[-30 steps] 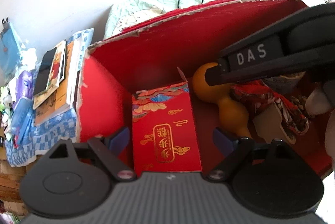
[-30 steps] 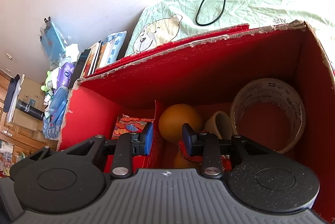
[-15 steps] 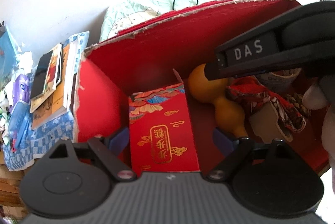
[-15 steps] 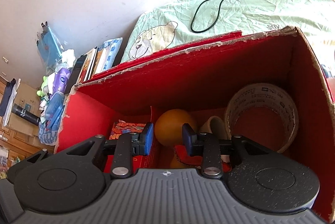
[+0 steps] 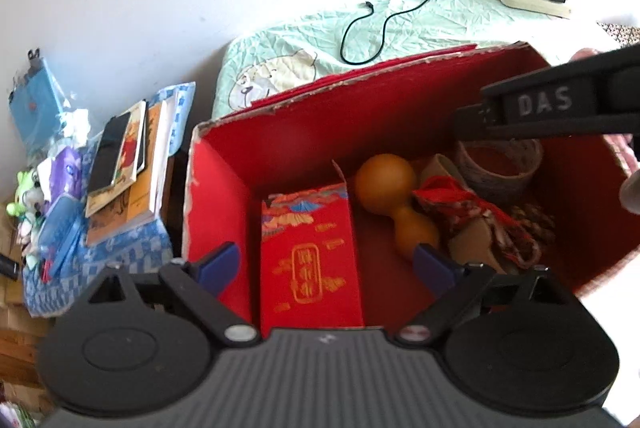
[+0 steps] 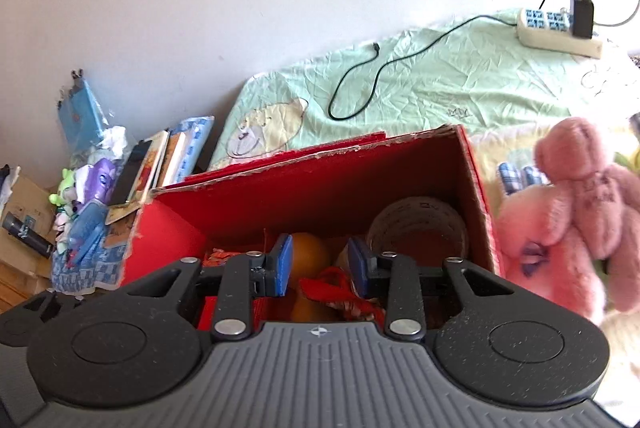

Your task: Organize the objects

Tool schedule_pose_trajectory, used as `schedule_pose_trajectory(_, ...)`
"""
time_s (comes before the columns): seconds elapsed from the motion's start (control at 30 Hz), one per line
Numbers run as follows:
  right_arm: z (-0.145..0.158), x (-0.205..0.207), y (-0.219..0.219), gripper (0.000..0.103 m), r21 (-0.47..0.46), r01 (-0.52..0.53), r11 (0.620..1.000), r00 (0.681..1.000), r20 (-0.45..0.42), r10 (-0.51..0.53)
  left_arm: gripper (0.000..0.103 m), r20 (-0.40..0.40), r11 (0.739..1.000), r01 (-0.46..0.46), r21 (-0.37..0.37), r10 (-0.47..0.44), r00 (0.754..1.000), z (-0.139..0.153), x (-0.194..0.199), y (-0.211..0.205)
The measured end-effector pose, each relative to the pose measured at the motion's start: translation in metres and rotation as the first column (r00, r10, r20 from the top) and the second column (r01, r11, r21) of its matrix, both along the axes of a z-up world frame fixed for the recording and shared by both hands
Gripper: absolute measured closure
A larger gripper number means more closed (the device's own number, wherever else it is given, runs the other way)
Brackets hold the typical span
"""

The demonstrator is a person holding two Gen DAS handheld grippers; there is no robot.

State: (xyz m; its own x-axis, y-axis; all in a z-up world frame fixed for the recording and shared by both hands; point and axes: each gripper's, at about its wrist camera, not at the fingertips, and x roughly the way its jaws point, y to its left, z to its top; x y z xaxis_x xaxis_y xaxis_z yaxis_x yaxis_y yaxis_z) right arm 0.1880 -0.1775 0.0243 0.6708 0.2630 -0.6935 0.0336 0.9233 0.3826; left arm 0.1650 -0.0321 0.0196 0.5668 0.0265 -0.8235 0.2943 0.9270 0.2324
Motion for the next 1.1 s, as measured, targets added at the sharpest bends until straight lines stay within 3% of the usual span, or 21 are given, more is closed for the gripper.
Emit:
schedule_pose_trajectory(0.27, 0.017, -0.045, -0.009, 0.068, 0.008, -0.03, 1.0, 0.999, 0.017, 0.03, 0.008, -0.022, 0.996, -0.076, -0.04, 0.075, 0.997, 0.019, -0.044, -0.003)
schedule_pose_trajectory(0.33, 0.02, -0.056, -0.011, 0.067, 0.002, -0.043, 0.999, 0.999, 0.018, 0.043, 0.003, -0.031, 0.995, -0.097, -0.031, 0.096, 0.995, 0.019, -0.056, -0.004)
schedule_pose_trajectory(0.53, 0.021, -0.089, -0.017, 0.06, -0.013, -0.093, 0.996, 0.996, 0.014, 0.093, 0.003, -0.096, 0.987, -0.152, -0.045, 0.147, 0.984, 0.011, -0.085, -0.01)
schedule_pose_trajectory(0.7, 0.008, -0.108, -0.026, 0.051, -0.018, -0.112, 0.994, 0.993, -0.03, 0.112, 0.003, -0.127, 0.981, -0.188, -0.052, 0.18, 0.975, 0.0, -0.107, -0.017)
schedule_pose_trajectory(0.93, -0.02, -0.128, -0.037, 0.051, -0.009, -0.158, 0.987, 0.98, -0.12, 0.155, 0.003, -0.222, 0.97, -0.236, -0.055, 0.218, 0.95, -0.028, -0.13, -0.03)
schedule_pose_trajectory(1.1, -0.039, -0.139, -0.037, 0.051, 0.019, -0.2, 0.98, 0.963, -0.181, 0.2, 0.003, -0.287, 0.957, -0.288, -0.026, 0.269, 0.919, -0.051, -0.145, -0.031)
